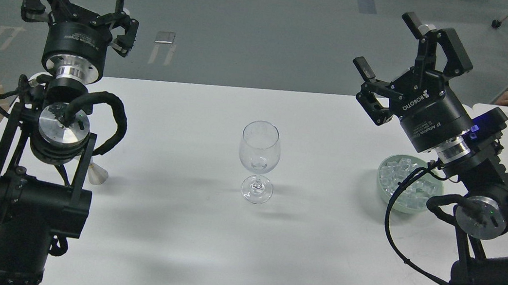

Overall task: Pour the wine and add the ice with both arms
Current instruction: 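Lower both arms toward the table, left gripper toward the near edge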

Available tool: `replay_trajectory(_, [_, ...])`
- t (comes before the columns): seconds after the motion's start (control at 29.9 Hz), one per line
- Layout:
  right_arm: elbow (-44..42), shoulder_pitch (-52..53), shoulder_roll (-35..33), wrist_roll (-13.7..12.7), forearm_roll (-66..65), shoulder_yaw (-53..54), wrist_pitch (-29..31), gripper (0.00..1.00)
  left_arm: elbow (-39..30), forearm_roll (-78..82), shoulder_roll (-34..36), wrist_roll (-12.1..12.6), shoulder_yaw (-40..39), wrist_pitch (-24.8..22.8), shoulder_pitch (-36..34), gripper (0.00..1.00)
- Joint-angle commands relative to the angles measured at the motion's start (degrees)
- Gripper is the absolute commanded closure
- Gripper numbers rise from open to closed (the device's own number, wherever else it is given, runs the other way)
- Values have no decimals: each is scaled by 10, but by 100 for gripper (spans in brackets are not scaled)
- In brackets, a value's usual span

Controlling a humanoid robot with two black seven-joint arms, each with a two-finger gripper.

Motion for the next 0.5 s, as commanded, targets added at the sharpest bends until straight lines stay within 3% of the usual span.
replay_trajectory(0.0, [5, -18, 0, 0, 0, 2, 0, 0, -22, -35, 0, 27, -10, 18, 23, 0])
replay_trajectory(0.1, [11, -41, 0, 0, 0, 10, 0, 0, -23, -64, 0, 20, -10, 34, 45, 0])
replay_trajectory(0.23, [11, -68, 0, 0, 0, 26, 0, 0, -74, -73, 0, 25, -11, 33, 99, 0])
replay_trajectory(0.47, [10, -89, 0, 2, 1, 66, 0, 0, -116, -107, 0, 25, -58, 40, 129, 0])
